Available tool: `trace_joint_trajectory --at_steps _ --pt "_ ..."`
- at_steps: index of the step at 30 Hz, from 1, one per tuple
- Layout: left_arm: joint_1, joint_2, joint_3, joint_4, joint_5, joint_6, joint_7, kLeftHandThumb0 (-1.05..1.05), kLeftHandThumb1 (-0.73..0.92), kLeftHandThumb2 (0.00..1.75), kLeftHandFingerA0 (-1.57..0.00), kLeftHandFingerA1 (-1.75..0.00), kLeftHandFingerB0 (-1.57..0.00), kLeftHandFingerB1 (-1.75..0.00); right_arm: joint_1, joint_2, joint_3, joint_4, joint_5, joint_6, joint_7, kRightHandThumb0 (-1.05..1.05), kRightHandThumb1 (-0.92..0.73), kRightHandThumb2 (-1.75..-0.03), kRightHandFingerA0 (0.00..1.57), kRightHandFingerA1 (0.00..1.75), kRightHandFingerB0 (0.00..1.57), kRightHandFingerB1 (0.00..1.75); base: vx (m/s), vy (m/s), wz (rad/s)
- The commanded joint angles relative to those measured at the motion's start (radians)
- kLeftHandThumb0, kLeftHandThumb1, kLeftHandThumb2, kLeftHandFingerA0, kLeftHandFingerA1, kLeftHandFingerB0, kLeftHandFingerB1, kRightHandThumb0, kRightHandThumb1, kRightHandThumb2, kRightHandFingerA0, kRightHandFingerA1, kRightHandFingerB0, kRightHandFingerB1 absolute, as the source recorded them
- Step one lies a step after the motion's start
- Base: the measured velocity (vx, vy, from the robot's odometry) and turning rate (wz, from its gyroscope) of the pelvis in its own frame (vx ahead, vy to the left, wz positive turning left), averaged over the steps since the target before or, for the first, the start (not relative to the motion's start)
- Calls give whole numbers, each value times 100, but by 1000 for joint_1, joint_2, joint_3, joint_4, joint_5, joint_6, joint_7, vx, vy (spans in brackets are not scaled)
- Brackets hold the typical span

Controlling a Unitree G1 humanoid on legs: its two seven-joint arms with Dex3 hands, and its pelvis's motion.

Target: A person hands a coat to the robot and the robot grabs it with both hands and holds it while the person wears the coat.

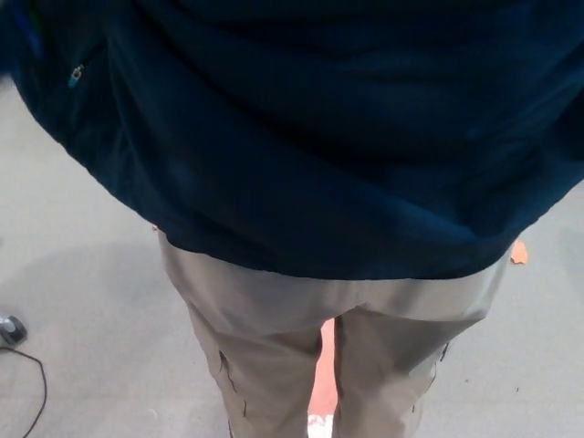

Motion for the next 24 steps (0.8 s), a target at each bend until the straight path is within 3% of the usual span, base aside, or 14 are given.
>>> trace_joint_trajectory --at_steps 1,4,7,8,9,10,11,12,13,14,15,22,23,24 --pt "655 -212 -1 -152 33 -85 113 -76 82 108 0 -15 0 -13 670 337 64 -331 -170 -49 -112 -82 -69 -106 0 20 0 14 0 0 0" --pt "706 -211 -22 -96 44 -134 152 -80 84 109 0 -15 0 -8 774 387 96 -311 -176 -59 -130 -80 -66 -103 0 19 0 14 0 0 0" --pt "727 -214 -36 -62 73 -155 186 -75 80 109 0 -22 0 -14 824 391 102 -276 -151 -99 -129 -80 -66 -102 0 19 0 13 0 0 0" --pt "733 -213 -41 -52 82 -163 194 -75 80 109 0 -22 0 -16 845 394 106 -274 -148 -100 -118 -73 -84 -65 0 19 0 11 0 0 0" --pt "738 -211 -48 -38 92 -171 205 -75 80 109 0 -22 0 -16 868 395 111 -269 -142 -100 -107 -73 -84 -65 0 19 0 11 0 0 0" --pt "737 -205 -109 57 123 -206 266 -70 70 103 -1 -38 -4 -35 929 363 116 -189 -164 -147 -111 -94 -83 -104 0 23 0 0 0 0 0" --pt "736 -204 -143 114 147 -223 311 -70 69 101 -1 -48 -6 -38 967 343 119 -152 -178 -165 -103 -96 -85 -105 0 22 0 0 0 0 0" --pt "729 -207 -170 165 174 -224 355 -35 57 111 -6 -57 0 -50 996 335 130 -138 -179 -156 -84 -92 -78 -104 2 30 0 4 0 0 0" --pt "722 -209 -184 198 185 -222 375 -35 57 111 -6 -57 0 -50 1005 338 141 -126 -172 -149 -80 -92 -78 -104 2 30 0 4 0 0 0" --pt "713 -207 -206 249 198 -225 406 -64 83 65 -12 -66 -18 -34 1021 335 153 -97 -179 -152 -84 -83 -74 -103 2 38 0 9 0 0 0" --pt "700 -205 -235 322 212 -235 448 -62 82 64 -15 -69 -21 -35 1038 332 171 -46 -191 -164 -97 -73 -70 -104 2 44 0 18 0 0 0" --pt "681 -192 -323 540 275 -189 575 -62 86 65 -27 -75 -29 -40 1090 292 188 136 -226 -203 -145 -72 -69 -101 2 41 3 26 0 0 0" --pt "673 -189 -330 562 278 -176 578 -67 77 73 -27 -75 -25 -44 1090 286 185 151 -236 -196 -149 -70 -68 -100 3 43 3 28 0 0 0" --pt "650 -188 -338 601 276 -164 579 -62 85 65 -28 -75 -29 -42 1080 281 184 174 -248 -176 -151 -70 -67 -100 2 43 4 28 0 0 0"
